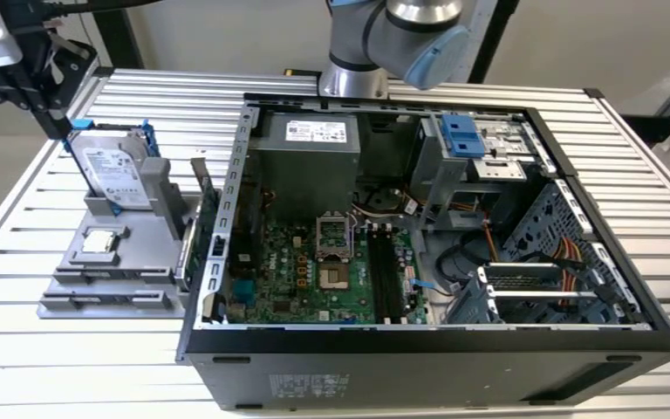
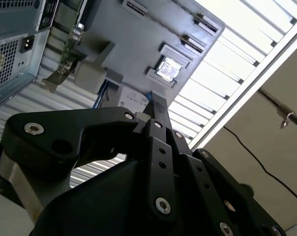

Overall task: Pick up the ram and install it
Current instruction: 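Reach for the ram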

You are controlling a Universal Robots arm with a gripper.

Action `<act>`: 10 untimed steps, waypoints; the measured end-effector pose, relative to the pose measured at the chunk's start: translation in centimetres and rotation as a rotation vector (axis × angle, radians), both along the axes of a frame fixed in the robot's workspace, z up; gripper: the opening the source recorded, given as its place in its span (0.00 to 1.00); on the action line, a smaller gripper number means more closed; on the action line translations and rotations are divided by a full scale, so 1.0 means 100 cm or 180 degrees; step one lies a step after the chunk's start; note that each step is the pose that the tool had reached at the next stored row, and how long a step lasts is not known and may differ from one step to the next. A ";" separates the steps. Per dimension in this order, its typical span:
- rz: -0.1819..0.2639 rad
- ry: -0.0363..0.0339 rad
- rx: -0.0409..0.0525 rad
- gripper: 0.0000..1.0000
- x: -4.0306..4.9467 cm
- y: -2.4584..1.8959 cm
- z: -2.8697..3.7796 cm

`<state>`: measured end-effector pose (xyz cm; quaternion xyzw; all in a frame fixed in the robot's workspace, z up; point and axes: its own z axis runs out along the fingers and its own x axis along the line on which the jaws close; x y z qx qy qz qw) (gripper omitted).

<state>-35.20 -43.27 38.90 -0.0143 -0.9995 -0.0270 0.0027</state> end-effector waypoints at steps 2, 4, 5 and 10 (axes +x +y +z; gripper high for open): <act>0.0000 0.0000 0.0000 0.00 0.0000 -0.0025 0.0000; 0.0000 0.0000 0.0000 0.00 0.0000 -0.0048 -0.0001; 0.0000 0.0001 0.0000 0.00 0.0000 -0.0060 -0.0001; 0.0000 0.0002 0.0000 0.00 0.0000 -0.0124 -0.0002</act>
